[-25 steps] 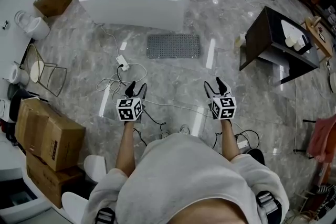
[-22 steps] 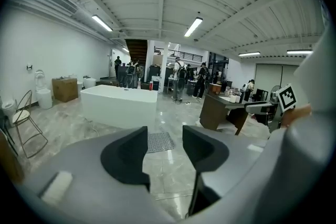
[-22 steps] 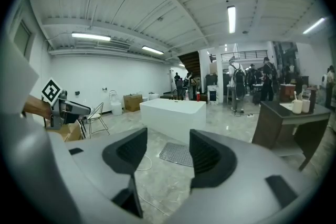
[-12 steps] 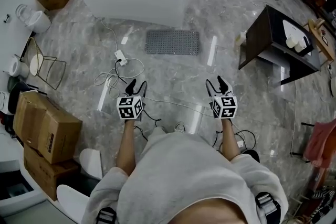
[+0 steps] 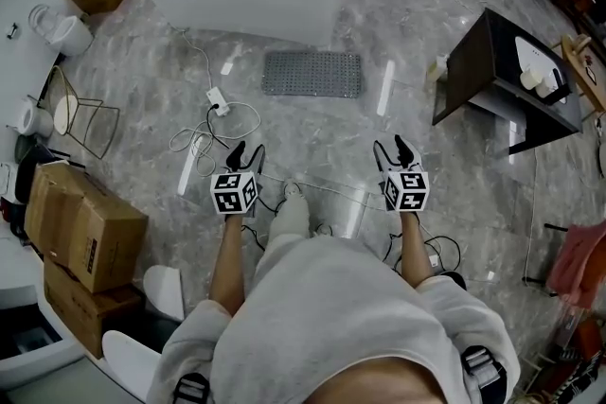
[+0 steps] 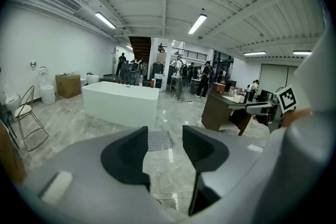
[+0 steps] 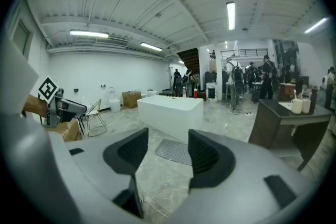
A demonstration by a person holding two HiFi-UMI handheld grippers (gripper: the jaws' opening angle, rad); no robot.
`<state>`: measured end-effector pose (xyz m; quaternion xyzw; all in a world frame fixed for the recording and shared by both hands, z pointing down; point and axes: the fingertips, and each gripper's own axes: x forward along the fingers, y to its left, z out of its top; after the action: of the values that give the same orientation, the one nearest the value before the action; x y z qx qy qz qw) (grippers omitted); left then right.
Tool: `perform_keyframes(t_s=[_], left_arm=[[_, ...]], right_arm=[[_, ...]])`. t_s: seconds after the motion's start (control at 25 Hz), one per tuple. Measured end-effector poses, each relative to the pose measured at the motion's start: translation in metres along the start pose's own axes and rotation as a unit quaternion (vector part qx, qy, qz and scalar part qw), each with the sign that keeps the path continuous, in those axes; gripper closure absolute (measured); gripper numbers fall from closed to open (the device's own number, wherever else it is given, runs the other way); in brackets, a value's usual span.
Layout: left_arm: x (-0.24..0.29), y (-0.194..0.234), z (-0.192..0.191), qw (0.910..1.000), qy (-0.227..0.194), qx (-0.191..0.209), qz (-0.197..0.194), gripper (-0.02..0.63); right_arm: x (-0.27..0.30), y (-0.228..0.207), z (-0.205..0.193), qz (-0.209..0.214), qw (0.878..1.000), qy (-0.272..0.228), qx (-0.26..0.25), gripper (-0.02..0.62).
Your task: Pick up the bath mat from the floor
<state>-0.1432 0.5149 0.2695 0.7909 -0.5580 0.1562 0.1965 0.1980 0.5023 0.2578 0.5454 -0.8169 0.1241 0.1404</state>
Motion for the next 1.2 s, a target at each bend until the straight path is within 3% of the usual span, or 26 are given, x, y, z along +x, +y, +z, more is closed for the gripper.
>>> perform_keyframes(t_s=[0.68,1.2], left_arm=[[0.108,0.045,0.034,0.9997,0.010,-0.009,-0.022,0.391],[0.213,0.102,0.107,0.9983,0.015,-0.008,-0.056,0.391]], right_arm=[[0.103,-0.034,0.030,-0.012,1.000,0.017,-0.012,0.353],[0.212,-0.053,0.094,-0.037,0.999,0.023,-0.012,0.353]])
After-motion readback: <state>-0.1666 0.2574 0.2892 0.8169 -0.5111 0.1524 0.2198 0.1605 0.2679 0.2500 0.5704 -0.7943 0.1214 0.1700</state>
